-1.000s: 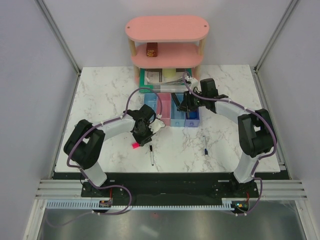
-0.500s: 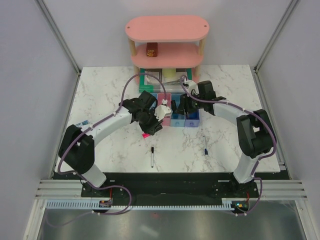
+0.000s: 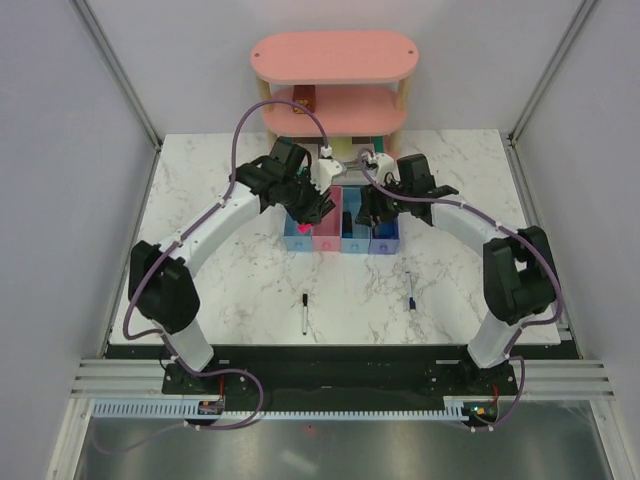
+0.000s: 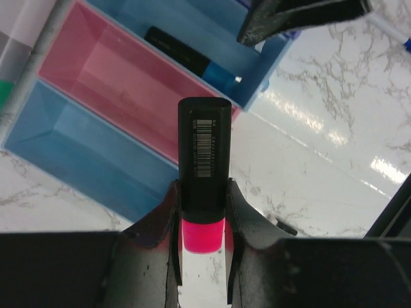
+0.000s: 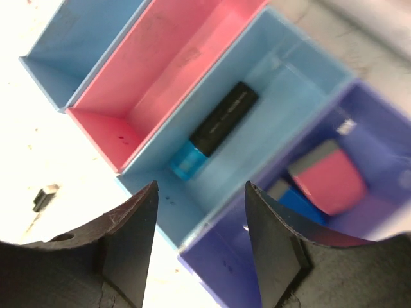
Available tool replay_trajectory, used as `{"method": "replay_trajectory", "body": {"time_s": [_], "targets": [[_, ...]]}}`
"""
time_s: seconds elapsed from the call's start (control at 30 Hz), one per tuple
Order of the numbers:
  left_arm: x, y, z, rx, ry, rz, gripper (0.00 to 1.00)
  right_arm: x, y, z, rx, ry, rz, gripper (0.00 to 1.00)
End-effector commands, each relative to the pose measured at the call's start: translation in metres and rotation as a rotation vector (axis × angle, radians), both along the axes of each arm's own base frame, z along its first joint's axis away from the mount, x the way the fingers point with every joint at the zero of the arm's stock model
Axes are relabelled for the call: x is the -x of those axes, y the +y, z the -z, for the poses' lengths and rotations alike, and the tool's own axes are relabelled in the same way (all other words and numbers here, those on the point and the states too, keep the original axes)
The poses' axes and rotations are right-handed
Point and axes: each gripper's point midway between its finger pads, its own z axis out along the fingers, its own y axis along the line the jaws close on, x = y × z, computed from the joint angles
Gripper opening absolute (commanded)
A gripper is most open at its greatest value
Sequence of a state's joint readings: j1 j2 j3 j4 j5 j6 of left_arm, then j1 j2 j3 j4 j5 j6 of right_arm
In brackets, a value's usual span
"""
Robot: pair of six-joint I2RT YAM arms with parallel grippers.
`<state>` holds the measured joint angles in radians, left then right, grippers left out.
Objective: Sort the stationery into containers
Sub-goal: Pick up the pen from the center of the board, then place the pen in the storage box.
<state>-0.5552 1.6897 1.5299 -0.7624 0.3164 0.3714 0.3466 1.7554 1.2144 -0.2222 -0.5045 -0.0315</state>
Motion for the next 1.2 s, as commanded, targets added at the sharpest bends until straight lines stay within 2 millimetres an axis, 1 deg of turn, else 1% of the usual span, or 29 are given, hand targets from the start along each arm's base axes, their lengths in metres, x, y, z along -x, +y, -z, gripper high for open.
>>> {"method": "replay_trajectory", "body": {"time_s": [0.0,0.03,0.07,0.1,0.13,0.17,0.2,0.23,0.27,0.3,0.33,0.37,0.4,0.43,0.47,0.5,0.53,0.57,0.6,0.63,0.7,0.8,0.97,1.07,1.1,1.17], "targets": [[-0.02,-0.039,-0.014,0.15,0.067,-0.008,0.02,-0.026,-0.041,-0.07,0.115,-0.236,0.128,0.65],[-0.027,-0.047,-0.013,0.17,0.088,-0.016,0.02,-0.028,-0.049,-0.076,0.134,-0.259,0.155,0.66],[-0.028,-0.055,-0.011,0.193,0.12,-0.004,0.02,-0.029,-0.058,-0.089,0.145,-0.294,0.187,0.66],[-0.034,-0.063,-0.021,0.222,0.112,0.001,0.02,-0.033,-0.075,-0.091,0.179,-0.306,0.245,0.68],[-0.036,-0.069,-0.02,0.242,0.141,-0.01,0.02,-0.034,-0.085,-0.094,0.198,-0.317,0.273,0.68],[-0.039,-0.077,-0.007,0.254,0.191,-0.002,0.02,-0.033,-0.094,-0.098,0.206,-0.326,0.294,0.69],[-0.045,-0.085,-0.016,0.281,0.183,0.005,0.02,-0.033,-0.107,-0.097,0.217,-0.321,0.324,0.71],[-0.048,-0.091,-0.014,0.299,0.208,-0.005,0.02,-0.03,-0.114,-0.096,0.224,-0.319,0.334,0.72],[-0.05,-0.098,-0.003,0.311,0.254,0.001,0.02,-0.023,-0.121,-0.093,0.238,-0.318,0.332,0.72],[-0.056,-0.105,-0.01,0.335,0.25,0.004,0.02,-0.018,-0.129,-0.089,0.251,-0.31,0.329,0.73],[-0.058,-0.109,-0.009,0.351,0.269,-0.005,0.02,-0.011,-0.13,-0.091,0.252,-0.318,0.307,0.73],[-0.058,-0.114,-0.009,0.365,0.288,0.003,0.02,-0.003,-0.131,-0.082,0.286,-0.313,0.261,0.73],[-0.063,-0.119,-0.002,0.37,0.3,0.005,0.02,0.007,-0.132,-0.074,0.308,-0.284,0.231,0.73],[-0.062,-0.122,0.0,0.374,0.315,0.004,0.02,0.015,-0.133,-0.072,0.318,-0.28,0.203,0.73],[-0.063,-0.125,0.002,0.384,0.322,0.011,0.02,0.024,-0.132,-0.064,0.339,-0.272,0.143,0.73],[-0.064,-0.127,0.01,0.383,0.338,0.01,0.02,0.036,-0.133,-0.055,0.357,-0.232,0.117,0.72],[-0.065,-0.129,0.015,0.382,0.347,0.011,0.02,0.043,-0.134,-0.051,0.366,-0.228,0.095,0.73],[-0.065,-0.13,0.019,0.381,0.354,0.013,0.02,0.053,-0.135,-0.041,0.375,-0.202,0.07,0.72],[-0.064,-0.132,0.023,0.378,0.36,0.015,0.02,0.06,-0.137,-0.035,0.389,-0.188,0.048,0.72],[-0.064,-0.133,0.032,0.369,0.373,0.014,0.02,0.065,-0.138,-0.033,0.391,-0.181,0.038,0.72],[-0.063,-0.135,0.044,0.362,0.411,-0.012,0.02,0.08,-0.137,-0.022,0.39,-0.136,0.012,0.71],[-0.066,-0.138,0.053,0.354,0.412,-0.018,0.02,0.099,-0.134,-0.014,0.373,-0.107,-0.031,0.68],[-0.073,-0.141,0.065,0.344,0.404,-0.026,0.02,0.129,-0.13,0.006,0.382,-0.031,-0.124,0.68],[-0.075,-0.141,0.075,0.333,0.408,-0.027,0.09,0.14,-0.126,0.016,0.389,0.002,-0.168,0.68],[-0.075,-0.141,0.078,0.327,0.408,-0.03,0.14,0.144,-0.125,0.022,0.388,0.021,-0.177,0.68],[-0.076,-0.14,0.082,0.317,0.405,-0.031,0.18,0.149,-0.12,0.027,0.39,0.034,-0.209,0.68]]}}
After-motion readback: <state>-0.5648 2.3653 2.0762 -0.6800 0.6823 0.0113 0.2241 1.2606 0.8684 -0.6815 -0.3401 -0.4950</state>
